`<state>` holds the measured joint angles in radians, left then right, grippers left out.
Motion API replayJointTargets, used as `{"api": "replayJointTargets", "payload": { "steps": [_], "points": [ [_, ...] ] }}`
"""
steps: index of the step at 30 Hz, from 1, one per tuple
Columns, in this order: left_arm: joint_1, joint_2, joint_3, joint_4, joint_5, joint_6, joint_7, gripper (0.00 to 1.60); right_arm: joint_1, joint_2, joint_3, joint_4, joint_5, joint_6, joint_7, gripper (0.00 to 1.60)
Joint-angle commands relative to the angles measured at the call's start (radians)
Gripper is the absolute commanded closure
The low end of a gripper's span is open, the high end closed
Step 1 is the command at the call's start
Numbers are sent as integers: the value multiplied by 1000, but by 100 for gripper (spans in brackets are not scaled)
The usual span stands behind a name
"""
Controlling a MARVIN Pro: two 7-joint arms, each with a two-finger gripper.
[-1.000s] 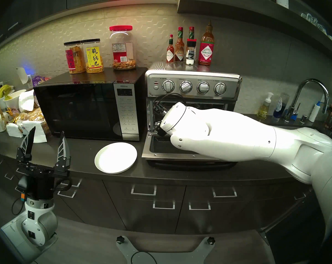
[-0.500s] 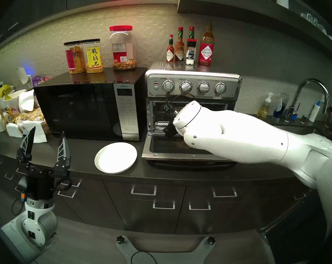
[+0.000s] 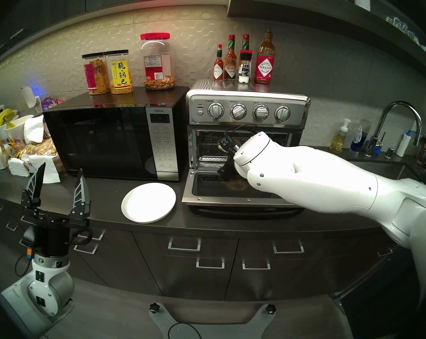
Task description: Open the oven and place the bagel inside on the rack
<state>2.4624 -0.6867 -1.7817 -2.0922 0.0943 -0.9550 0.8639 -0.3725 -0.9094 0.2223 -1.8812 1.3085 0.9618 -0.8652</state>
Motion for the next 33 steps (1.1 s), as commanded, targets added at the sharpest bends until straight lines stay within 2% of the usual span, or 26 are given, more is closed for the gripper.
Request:
{"api": "replayJointTargets", "payload": {
  "steps": [1, 4, 5, 6, 9, 20, 23, 24, 27, 29, 30, 31, 33],
  "points": [
    [2, 0, -9, -12, 0, -1, 1, 0, -20, -1, 29, 11, -20, -2, -99, 3],
    [2, 0, -9, -12, 0, -1, 1, 0, -37, -14, 36, 21, -25, -2, -103, 4],
    [2, 0, -9, -12, 0, -1, 1, 0, -43, -22, 37, 25, -17, -2, -127, 4],
    [2, 0, -9, -12, 0, -1, 1, 0, -47, -25, 37, 33, -39, -2, -100, 6],
    [2, 0, -9, -12, 0, -1, 1, 0, -68, -44, 34, 58, -55, -2, -112, 10],
    [2, 0, -9, -12, 0, -1, 1, 0, -105, -78, 47, 101, -106, -26, -114, 4],
    [2, 0, -9, -12, 0, -1, 1, 0, -109, -80, 54, 103, -111, -23, -109, 7],
    [2, 0, -9, -12, 0, -1, 1, 0, -111, -82, 56, 102, -112, -24, -122, 13],
    [3, 0, -10, -12, 0, 0, 1, 0, -117, -89, 61, 106, -121, -23, -111, 50],
    [3, 0, -10, -12, -1, 0, 1, 0, -121, -93, 61, 107, -120, -24, -121, 51],
    [3, 0, -10, -13, -1, 0, 1, 0, -128, -101, 60, 112, -126, -26, -123, 70],
    [3, 0, -10, -13, -1, 0, 1, 0, -132, -104, 62, 116, -138, -26, -113, 81],
    [3, 0, -10, -13, -1, 0, 1, 0, -136, -111, 59, 121, -143, -28, -118, 91]
  ]
}}
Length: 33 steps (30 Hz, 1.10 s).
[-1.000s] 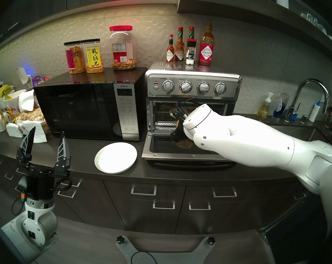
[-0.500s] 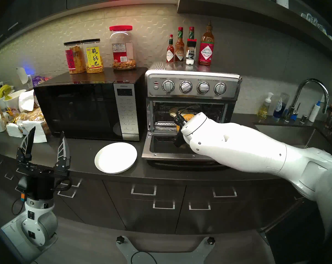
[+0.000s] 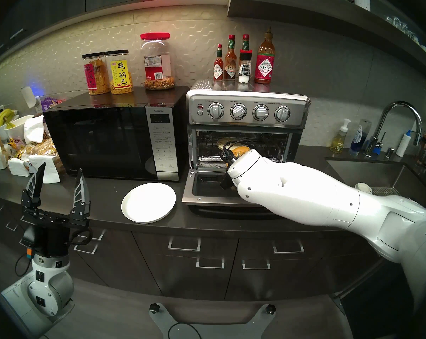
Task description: Open the oven and place the bagel inside on the rack
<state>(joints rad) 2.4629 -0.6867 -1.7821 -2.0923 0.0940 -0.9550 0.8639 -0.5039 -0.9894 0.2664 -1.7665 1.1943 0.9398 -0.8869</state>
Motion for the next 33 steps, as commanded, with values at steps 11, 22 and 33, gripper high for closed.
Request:
{"api": "replayJointTargets", "payload": {
  "steps": [11, 22, 33],
  "points": [
    [2, 0, -9, -12, 0, 0, 1, 0, -21, -12, 18, -12, -78, -28, -94, 160],
    [2, 0, -9, -12, 0, -1, 1, 0, -24, 23, 42, -73, -97, -18, -94, 160],
    [1, 0, -8, -11, 0, -1, 1, 0, -12, 56, 77, -155, -114, 11, -90, 160]
  ]
}}
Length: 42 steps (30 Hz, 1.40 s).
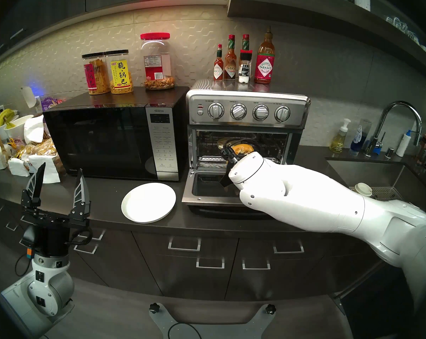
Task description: Open the oven and place the bagel inside on the rack
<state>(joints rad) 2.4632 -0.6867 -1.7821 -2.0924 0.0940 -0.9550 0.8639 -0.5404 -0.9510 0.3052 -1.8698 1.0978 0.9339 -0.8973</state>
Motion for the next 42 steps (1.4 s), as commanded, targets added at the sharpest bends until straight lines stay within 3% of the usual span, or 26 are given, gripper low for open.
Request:
{"api": "replayJointTargets", "payload": {
  "steps": [1, 14, 20, 42],
  "points": [
    [1, 0, -8, -11, 0, -1, 1, 0, 25, 17, 39, -51, -18, 17, -80, 160],
    [0, 0, -8, -11, 0, -1, 1, 0, 56, -91, 24, 36, -126, 26, -52, 160],
    [0, 0, -8, -11, 0, -1, 1, 0, 66, -109, 36, 71, -156, 26, -42, 160],
    [2, 0, -9, -13, 0, 0, 1, 0, 39, -161, 55, 170, -176, -8, 4, 160]
  ]
}}
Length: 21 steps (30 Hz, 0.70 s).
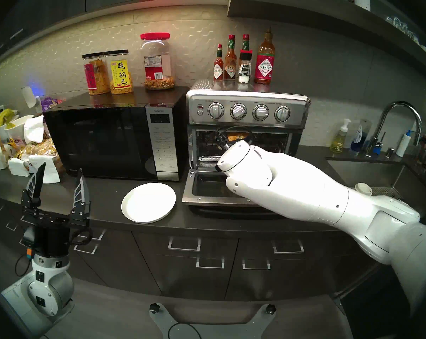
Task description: Open the oven and place the bagel inside on the rack
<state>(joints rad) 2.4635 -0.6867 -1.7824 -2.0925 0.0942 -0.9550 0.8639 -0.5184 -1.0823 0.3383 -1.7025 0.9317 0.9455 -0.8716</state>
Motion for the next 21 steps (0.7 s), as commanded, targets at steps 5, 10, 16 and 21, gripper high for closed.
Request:
{"api": "replayJointTargets", "payload": {
  "steps": [5, 10, 16, 21],
  "points": [
    [2, 0, -9, -12, 0, 0, 1, 0, 29, -46, 26, 16, -4, -19, -13, 160],
    [1, 0, -9, -12, 0, -1, 1, 0, 39, -76, 29, 43, -3, -19, -8, 160],
    [1, 0, -9, -12, 0, -1, 1, 0, 52, -103, 24, 83, -6, -31, 10, 160],
    [1, 0, -9, -12, 0, -1, 1, 0, 59, -124, 25, 118, -8, -45, 24, 160]
  ]
}}
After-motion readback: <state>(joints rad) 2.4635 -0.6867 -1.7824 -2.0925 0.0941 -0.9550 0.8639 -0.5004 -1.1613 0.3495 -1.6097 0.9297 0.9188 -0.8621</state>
